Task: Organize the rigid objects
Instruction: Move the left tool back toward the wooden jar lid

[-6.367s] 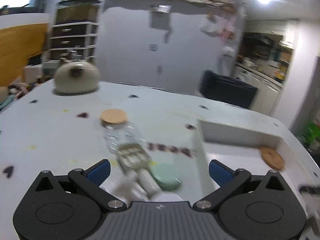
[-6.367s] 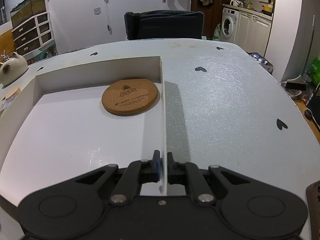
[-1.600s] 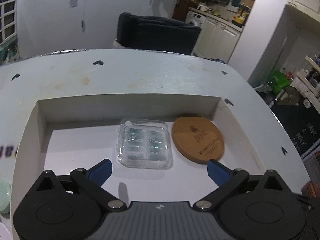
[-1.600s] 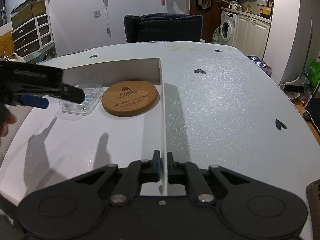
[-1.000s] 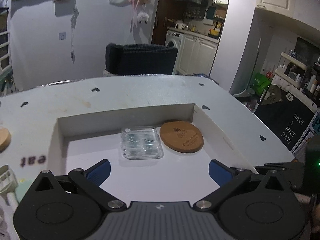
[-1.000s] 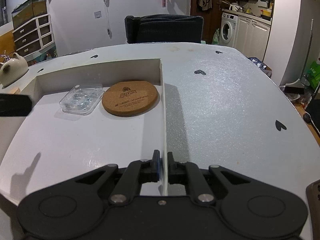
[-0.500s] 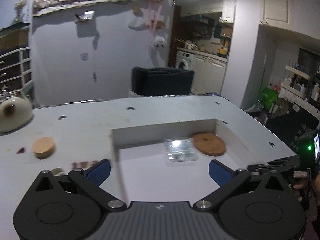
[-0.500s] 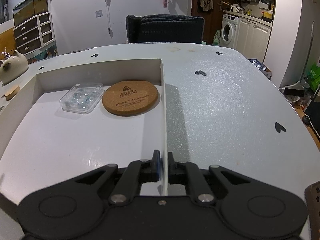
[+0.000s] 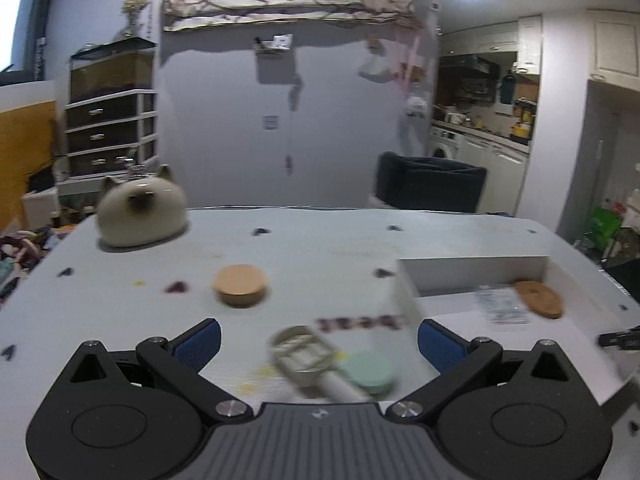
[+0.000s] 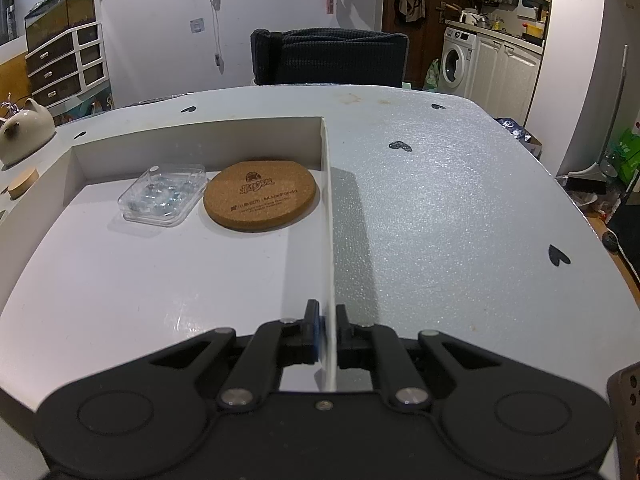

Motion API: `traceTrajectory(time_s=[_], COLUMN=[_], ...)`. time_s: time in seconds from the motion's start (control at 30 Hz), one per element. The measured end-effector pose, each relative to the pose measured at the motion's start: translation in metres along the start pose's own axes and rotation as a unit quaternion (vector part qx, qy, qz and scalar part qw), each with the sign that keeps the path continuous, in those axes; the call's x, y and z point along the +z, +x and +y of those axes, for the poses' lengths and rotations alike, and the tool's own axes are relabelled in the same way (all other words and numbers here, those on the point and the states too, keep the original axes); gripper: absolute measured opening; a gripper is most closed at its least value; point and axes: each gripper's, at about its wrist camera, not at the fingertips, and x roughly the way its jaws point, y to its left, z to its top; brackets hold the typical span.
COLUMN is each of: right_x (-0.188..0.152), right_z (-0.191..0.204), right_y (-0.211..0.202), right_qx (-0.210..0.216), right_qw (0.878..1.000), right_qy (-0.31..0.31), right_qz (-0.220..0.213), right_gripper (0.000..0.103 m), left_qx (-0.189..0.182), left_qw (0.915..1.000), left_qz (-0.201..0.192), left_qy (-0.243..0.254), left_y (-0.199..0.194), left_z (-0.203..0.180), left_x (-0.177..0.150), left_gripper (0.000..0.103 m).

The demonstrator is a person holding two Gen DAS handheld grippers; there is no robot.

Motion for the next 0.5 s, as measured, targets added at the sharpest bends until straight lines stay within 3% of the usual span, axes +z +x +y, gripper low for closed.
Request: traceTrajectory(time_s=[0.2, 0.5], right_x=[-0.001, -0.001], right_z=[0.0, 0.001], right_y=[0.0, -0.001], right_qx=[0.001, -0.001], right_qw=[1.0, 1.0], right_qy=[0.002, 0.001], right_qz=[-0.003, -0.003], right_gripper=[0.009, 0.009], left_qx=[0.02, -0.011], left_qw=[0.9998, 0.9984], left_qz=[-0.005, 0.046], left_qy=[0.003, 0.031], left_y=[0.016, 0.086], left_z=[0.05, 0.09], left_x=[0.001, 0.006], left_gripper=[0.103, 0.103])
